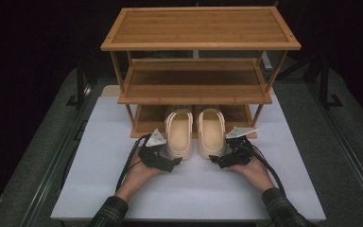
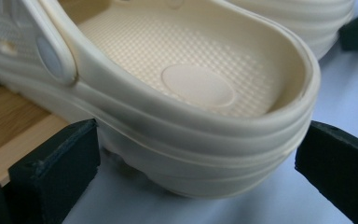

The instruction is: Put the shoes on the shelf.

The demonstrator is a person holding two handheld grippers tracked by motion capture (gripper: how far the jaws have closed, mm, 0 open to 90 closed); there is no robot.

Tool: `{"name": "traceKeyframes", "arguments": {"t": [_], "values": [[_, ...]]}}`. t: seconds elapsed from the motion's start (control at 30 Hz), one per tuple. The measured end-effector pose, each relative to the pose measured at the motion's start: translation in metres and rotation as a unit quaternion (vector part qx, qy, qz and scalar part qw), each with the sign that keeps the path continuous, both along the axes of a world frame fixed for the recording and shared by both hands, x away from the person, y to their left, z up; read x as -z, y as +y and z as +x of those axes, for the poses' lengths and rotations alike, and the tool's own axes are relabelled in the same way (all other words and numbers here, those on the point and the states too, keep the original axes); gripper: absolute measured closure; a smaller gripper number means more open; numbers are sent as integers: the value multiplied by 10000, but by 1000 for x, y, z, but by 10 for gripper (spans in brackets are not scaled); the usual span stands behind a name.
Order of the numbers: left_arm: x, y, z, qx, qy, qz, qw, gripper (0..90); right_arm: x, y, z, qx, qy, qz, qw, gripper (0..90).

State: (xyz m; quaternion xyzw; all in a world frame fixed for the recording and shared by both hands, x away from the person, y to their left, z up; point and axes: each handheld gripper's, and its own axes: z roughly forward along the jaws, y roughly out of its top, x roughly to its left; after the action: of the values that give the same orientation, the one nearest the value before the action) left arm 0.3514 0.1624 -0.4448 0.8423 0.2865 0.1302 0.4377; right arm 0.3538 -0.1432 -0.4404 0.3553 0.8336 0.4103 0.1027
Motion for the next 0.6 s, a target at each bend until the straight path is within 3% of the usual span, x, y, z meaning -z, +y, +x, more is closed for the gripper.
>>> {"name": "traceKeyframes", "arguments": {"t": [0.17,0.33,0.37,0.43,0.6], "values": [[0,-6,3,-43,-8,-6,10000,0,-1,10,1,18,-40,-13,10000,2],[-4,-9,2,-126,-31,16,9999,0,-3,13,1,156,76,79,9998,3],[-6,-10,3,-152,-33,-25,9999,0,-7,13,2,253,134,242,9993,7],[-9,-10,5,-172,-24,-91,9998,0,-9,13,4,302,154,302,9990,6],[-12,-11,14,-245,11,-177,9995,0,-19,18,12,405,-59,302,9987,6]]}}
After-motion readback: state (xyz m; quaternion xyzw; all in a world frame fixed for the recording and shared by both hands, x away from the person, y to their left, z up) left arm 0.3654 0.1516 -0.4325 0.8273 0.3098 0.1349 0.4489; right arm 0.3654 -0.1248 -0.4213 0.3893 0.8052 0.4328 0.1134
